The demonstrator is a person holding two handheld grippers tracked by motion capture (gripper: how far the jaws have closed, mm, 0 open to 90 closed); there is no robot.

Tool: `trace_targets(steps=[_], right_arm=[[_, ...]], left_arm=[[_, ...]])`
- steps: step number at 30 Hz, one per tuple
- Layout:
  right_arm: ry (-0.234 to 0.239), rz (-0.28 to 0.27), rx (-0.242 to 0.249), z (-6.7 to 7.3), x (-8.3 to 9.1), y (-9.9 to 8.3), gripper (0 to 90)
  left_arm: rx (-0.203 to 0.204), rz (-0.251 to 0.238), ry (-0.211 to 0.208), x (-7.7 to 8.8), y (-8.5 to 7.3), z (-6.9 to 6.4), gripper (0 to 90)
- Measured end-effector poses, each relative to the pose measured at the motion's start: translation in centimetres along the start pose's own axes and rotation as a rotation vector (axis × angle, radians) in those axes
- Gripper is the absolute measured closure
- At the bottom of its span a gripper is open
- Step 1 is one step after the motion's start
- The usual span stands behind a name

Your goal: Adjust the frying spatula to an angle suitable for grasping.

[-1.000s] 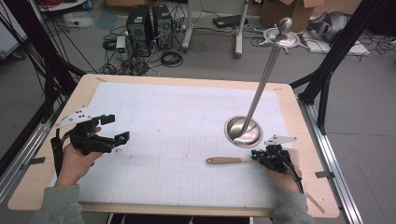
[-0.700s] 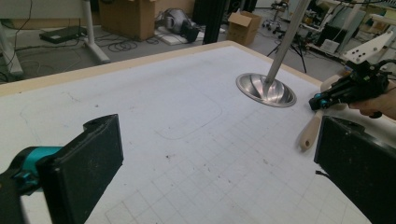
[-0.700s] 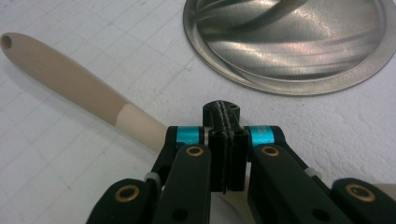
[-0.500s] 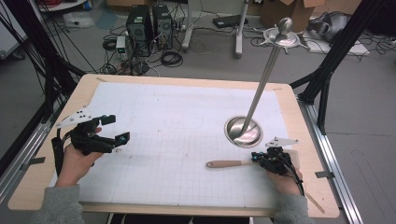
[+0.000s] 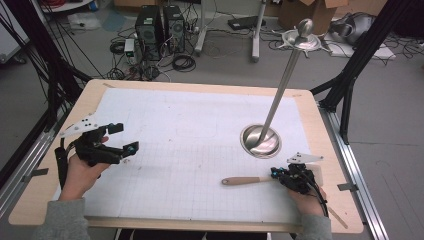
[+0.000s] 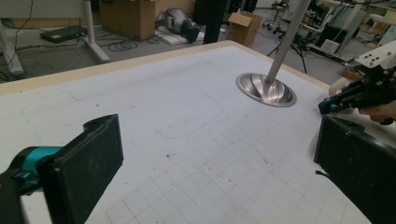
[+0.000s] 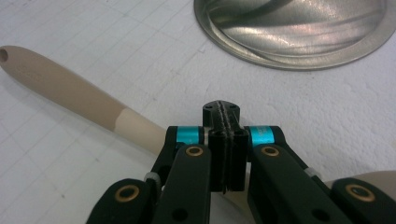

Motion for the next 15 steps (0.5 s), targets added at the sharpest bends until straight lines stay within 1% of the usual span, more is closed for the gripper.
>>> trace_targets(steps=[7,11,12,14,15], right_arm=[[-0.001,-0.005,-0.005,0.30,0.54,-0.62,90.0],[-0.001,-0.004,0.002,0.33,0.67,-0.76,90.0],[-0.003,-0.001,0.008,0.41,0.67,-0.71,90.0],[-0.012,-0.003,0.037,0.49,0.66,-0.62,90.0],[0.008,-0.008,0.030,0.55,0.66,-0.58,90.0]], left_arm=[[-0.002,-0.006,-0.001,0.12,0.16,-0.08,1.7],[-0.006,-0.009,-0.001,0.22,0.29,-0.13,1.7],[-0.007,-0.008,-0.002,0.18,0.28,-0.17,1.7],[-0.008,-0.004,-0.004,0.05,0.27,-0.23,1.7],[-0.008,-0.005,-0.004,0.00,0.28,-0.28,1.7]])
Point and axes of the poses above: each handheld gripper's, and its own axes: x roughly backward along the jaws, y roughly out of its top, z roughly to its left, the point moved 4 cm from there along -x, roughly forward along the jaws, and after that the axes turned 5 degrees about -x, right-handed, at the moved point
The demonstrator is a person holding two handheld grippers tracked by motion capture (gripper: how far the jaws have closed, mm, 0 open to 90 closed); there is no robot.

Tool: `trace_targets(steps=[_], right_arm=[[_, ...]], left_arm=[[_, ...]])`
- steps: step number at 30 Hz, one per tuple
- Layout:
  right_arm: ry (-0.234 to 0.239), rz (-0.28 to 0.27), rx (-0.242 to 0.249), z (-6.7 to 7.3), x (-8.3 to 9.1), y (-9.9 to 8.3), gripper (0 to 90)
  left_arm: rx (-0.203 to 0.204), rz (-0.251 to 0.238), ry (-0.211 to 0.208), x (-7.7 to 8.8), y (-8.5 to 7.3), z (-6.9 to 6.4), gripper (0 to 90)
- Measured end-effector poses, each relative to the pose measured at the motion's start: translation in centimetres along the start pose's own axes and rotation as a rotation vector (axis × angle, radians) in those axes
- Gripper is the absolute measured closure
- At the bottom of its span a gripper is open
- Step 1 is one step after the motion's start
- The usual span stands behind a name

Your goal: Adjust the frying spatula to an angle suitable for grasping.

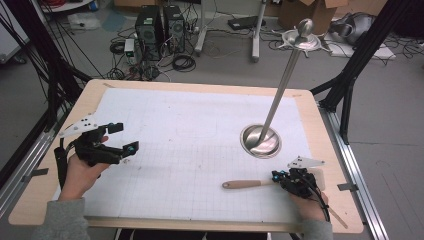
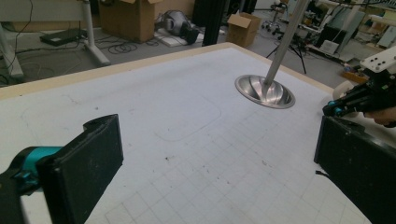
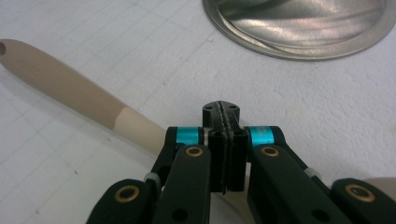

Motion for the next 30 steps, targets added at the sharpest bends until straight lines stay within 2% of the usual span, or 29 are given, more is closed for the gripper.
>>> trace_targets(steps=[1,5,8,12,25,30], right_arm=[[0.010,-0.010,-0.005,0.1,0.1,0.1,90.0],[0.038,-0.090,0.028,1.1,0.8,0.9,90.0],[0.066,-0.107,0.040,1.9,1.0,1.0,90.0],[0.099,-0.105,0.061,3.1,0.9,0.7,90.0],[0.139,-0.091,0.099,4.7,1.0,-0.1,90.0],[0.151,-0.065,0.112,5.1,0.6,-0.4,90.0]], left_arm=[[-0.002,0.002,-0.001,0.0,0.0,0.0,1.7],[-0.004,-0.001,-0.004,0.0,0.1,-0.1,1.7],[-0.004,-0.006,-0.001,0.2,0.2,0.0,1.7],[0.000,-0.015,0.001,0.4,0.3,0.1,1.7],[0.003,-0.013,0.000,0.3,0.2,0.1,1.7],[0.000,-0.015,0.001,0.3,0.2,0.1,1.7]])
Point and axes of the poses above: each handheld gripper's, and its own axes: x roughly backward along the jaws, y roughly out of its top, z roughly to its left, the point moved 4 cm from there along -x, roughly forward along the jaws, and after that the axes turned 5 degrees about -x, right-handed, at the moved point
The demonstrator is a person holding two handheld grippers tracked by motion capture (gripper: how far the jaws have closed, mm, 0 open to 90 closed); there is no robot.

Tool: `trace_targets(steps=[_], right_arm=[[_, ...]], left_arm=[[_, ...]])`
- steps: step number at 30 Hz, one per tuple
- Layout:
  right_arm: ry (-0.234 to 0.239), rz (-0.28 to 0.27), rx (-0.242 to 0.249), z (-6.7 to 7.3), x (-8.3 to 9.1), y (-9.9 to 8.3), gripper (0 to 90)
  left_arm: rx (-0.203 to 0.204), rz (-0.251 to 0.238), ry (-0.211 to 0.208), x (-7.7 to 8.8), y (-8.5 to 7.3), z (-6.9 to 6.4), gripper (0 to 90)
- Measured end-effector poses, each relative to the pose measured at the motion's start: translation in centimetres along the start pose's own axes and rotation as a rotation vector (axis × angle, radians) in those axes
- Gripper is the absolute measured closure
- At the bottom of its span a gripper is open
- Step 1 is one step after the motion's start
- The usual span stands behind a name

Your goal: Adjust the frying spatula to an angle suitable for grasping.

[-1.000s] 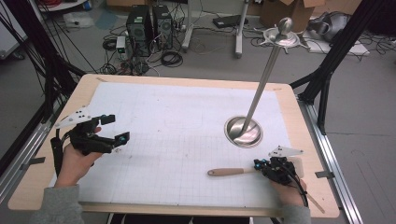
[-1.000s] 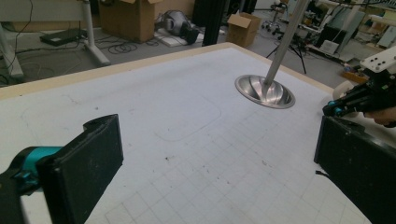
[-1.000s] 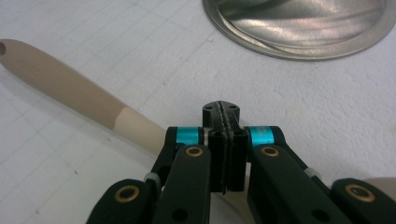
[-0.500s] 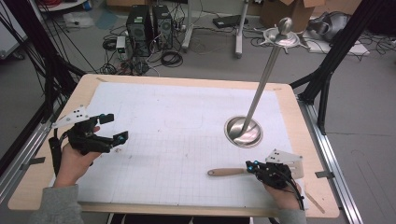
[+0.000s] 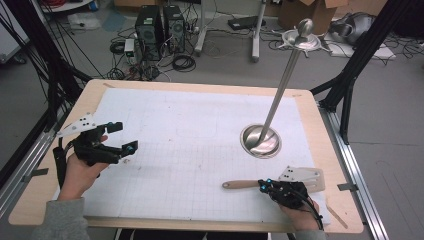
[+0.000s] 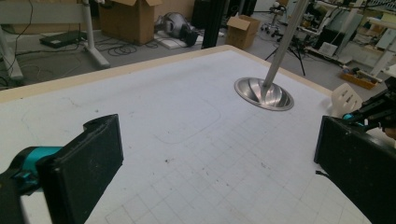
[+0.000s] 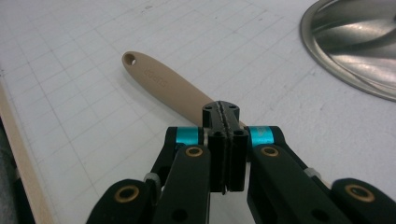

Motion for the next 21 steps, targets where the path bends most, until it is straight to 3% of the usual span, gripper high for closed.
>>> trace_targets(steps=[21], right_arm=[[0.014,0.078,0.051,0.5,-1.8,-0.2,90.0]], left_arm=[[0.003,0.009,-0.001,-0.2,-0.2,0.0,1.8]])
Point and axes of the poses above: each handheld gripper's, and its own axes: x roughly backward along the jaws, y roughly out of its top, z roughly to its left, the point moved 4 cm from there along -x, roughly forward along the jaws, and after that the axes turned 5 degrees about -x, right-handed, at the moved point
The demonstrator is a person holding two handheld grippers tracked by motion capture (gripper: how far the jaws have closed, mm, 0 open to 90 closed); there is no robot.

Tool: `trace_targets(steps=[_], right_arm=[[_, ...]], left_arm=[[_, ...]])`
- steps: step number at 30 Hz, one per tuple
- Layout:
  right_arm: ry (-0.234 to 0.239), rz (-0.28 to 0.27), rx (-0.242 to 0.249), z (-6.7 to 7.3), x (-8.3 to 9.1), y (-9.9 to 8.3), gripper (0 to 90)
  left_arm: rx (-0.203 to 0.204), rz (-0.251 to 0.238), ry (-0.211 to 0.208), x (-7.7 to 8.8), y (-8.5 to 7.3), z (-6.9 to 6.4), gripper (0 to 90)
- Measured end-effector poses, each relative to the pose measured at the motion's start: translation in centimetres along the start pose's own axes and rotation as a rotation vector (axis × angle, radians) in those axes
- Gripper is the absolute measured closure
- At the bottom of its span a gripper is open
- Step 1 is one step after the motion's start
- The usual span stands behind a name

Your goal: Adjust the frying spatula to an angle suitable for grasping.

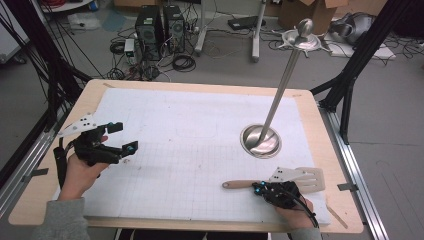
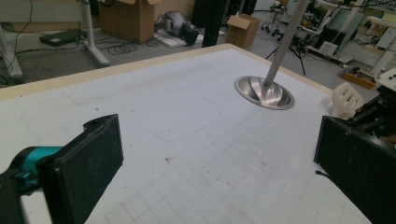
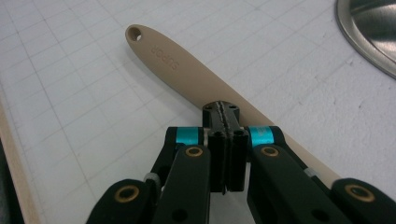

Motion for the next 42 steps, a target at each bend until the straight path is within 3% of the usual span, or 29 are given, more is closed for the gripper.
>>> trace_targets(steps=[25,42], right_arm=[[-0.049,-0.035,0.022,-0.3,-0.8,1.2,90.0],[-0.089,-0.050,-0.001,-1.1,-1.8,2.0,90.0]], left_arm=[[0.000,0.009,0.005,-0.1,-0.2,-0.1,1.7],[0.006,-0.005,0.017,0.6,0.0,0.3,1.7]])
Point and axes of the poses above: each handheld gripper's, and its own axes: x roughly backward along the jaws, y roughly out of its top, z roughly to its left, the point moved 4 cm from there along -x, roughly forward along the jaws, and after that the axes turned 5 degrees about -x, right-handed, at the moved point
